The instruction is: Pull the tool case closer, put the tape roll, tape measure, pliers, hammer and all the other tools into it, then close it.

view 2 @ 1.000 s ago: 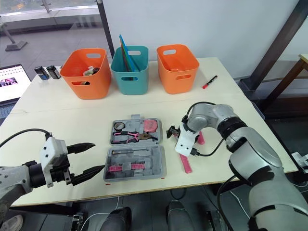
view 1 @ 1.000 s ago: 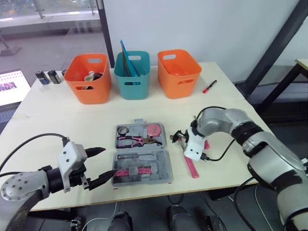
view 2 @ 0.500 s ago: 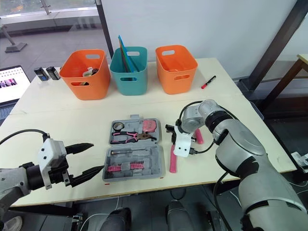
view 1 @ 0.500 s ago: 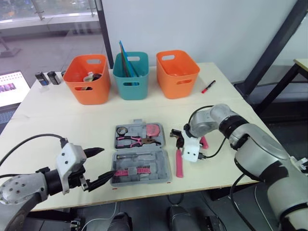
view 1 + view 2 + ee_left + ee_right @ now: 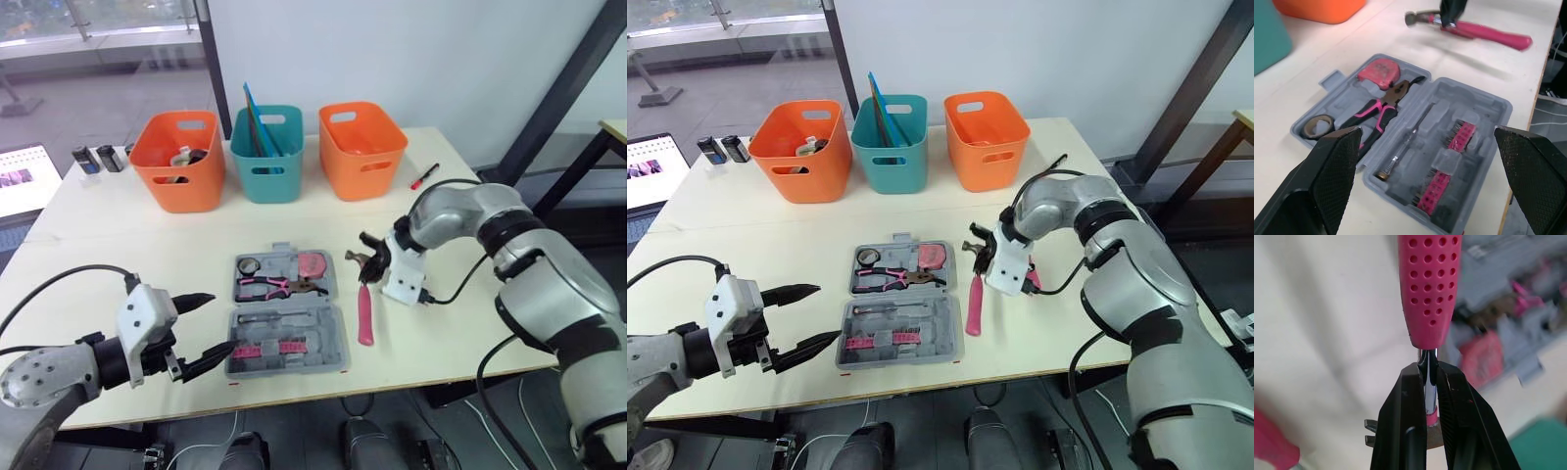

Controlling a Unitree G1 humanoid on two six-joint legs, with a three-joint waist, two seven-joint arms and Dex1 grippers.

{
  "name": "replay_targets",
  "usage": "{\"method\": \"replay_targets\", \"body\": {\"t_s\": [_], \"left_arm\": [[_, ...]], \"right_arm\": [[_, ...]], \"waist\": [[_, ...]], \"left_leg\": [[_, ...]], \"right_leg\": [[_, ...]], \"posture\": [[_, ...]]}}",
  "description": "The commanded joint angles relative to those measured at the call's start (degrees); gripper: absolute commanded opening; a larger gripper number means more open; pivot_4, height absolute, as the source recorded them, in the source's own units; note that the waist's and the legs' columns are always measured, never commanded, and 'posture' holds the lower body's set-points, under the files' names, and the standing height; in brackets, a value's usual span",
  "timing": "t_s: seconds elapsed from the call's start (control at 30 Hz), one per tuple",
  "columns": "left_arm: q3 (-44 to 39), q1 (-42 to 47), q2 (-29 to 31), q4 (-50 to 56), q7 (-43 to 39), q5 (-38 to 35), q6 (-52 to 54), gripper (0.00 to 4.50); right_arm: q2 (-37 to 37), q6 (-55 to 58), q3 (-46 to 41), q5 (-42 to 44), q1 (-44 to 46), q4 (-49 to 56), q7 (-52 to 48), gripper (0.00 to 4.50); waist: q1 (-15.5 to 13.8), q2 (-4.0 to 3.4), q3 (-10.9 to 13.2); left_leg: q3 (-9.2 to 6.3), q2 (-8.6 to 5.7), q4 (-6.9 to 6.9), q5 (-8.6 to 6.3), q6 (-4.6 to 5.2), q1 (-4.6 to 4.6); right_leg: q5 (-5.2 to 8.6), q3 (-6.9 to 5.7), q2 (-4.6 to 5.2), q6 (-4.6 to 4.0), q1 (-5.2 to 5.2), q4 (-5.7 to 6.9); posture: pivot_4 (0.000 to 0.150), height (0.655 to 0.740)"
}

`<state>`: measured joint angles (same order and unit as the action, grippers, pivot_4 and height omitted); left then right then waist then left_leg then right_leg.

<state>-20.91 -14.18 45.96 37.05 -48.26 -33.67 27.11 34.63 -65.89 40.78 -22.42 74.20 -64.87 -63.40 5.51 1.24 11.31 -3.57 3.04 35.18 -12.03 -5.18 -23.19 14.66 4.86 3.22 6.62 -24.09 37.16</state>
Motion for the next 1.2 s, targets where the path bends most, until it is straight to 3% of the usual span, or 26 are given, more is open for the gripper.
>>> {"method": "replay_targets", "body": {"t_s": [0.03,0.1,0.2,0.3,0.37,0.47,0.67,0.97,1.2], "left_arm": [[0.3,1.1,0.2,0.3,-0.1,0.1,-0.6,4.50],[0.7,1.3,0.5,0.2,-0.5,0.1,-0.4,4.50],[0.9,1.3,0.7,0.2,-0.9,0.2,-0.4,4.50],[1.1,2.4,1.1,-0.5,-1.1,0.1,-0.4,4.50],[1.1,3.2,1.0,-0.8,-1.1,-0.1,-0.4,4.50],[1.4,3.7,0.9,-1.0,-1.4,0.2,-0.5,4.50],[1.8,3.7,0.8,-1.3,-1.9,0.8,-1.0,4.50],[-0.1,2.7,-0.1,0.0,-2.4,-1.4,-1.2,4.50],[-0.9,2.3,-0.7,0.7,-2.5,-3.9,-0.8,4.50]], "right_arm": [[3.0,25.3,-9.3,12.4,-4.4,11.0,-11.4,0.04],[4.8,44.9,-14.6,15.2,-10.7,21.5,-10.0,0.04],[6.4,65.4,-19.4,16.1,-18.1,36.9,-8.1,0.04],[6.5,99.4,-22.6,17.5,-24.5,53.3,-7.5,0.04],[3.4,117.4,-26.5,19.4,-25.9,58.7,-2.9,0.04],[0.6,132.0,-30.4,20.9,-29.5,63.9,3.1,0.04],[-3.7,145.4,-35.9,22.7,-34.0,67.4,14.7,0.04],[-5.8,154.9,-31.9,27.4,-36.9,69.3,22.4,0.04],[-10.0,148.6,-31.6,27.1,-36.2,62.0,29.3,0.04]], "waist": [[-0.2,-0.01,0.0],[-0.7,-0.01,0.0],[-1.5,-0.03,0.0],[-1.6,-0.03,0.0],[-1.4,-0.03,0.0],[-1.6,-0.03,0.0],[-1.7,0.01,0.0],[-1.6,0.10,-0.1],[-1.5,0.11,-0.1]], "left_leg": [[-0.01,0.00,0.01,0.00,0.00,0.00],[-0.03,0.00,0.03,0.00,0.00,-0.02],[-0.03,-0.01,0.01,0.00,0.00,-0.04],[-0.03,0.00,0.02,0.00,0.00,-0.11],[-0.02,0.00,0.04,0.00,0.00,-0.12],[-0.01,0.00,0.07,0.00,0.00,-0.14],[0.01,-0.02,0.09,0.00,0.00,-0.27],[0.01,-0.02,0.08,0.00,0.00,-0.25],[0.01,-0.01,0.07,0.00,0.00,-0.24]], "right_leg": [[0.00,-0.01,0.00,0.00,0.02,0.01],[0.01,-0.02,0.00,0.00,0.01,0.02],[0.02,-0.04,0.00,-0.01,-0.07,0.02],[0.03,-0.02,-0.02,-0.02,-0.21,0.05],[0.03,-0.01,-0.02,-0.02,-0.23,0.04],[0.03,0.00,-0.03,-0.02,-0.26,0.03],[0.04,0.01,-0.01,0.00,-0.27,-0.10],[0.05,0.01,-0.02,0.01,-0.27,-0.10],[0.05,0.00,-0.02,0.02,-0.27,-0.09]], "posture": [[0.150,0.7400],[0.150,0.7400],[0.150,0.7400],[0.150,0.7400],[0.150,0.7400],[0.150,0.7400],[0.150,0.7400],[0.150,0.7400],[0.150,0.7400]]}}
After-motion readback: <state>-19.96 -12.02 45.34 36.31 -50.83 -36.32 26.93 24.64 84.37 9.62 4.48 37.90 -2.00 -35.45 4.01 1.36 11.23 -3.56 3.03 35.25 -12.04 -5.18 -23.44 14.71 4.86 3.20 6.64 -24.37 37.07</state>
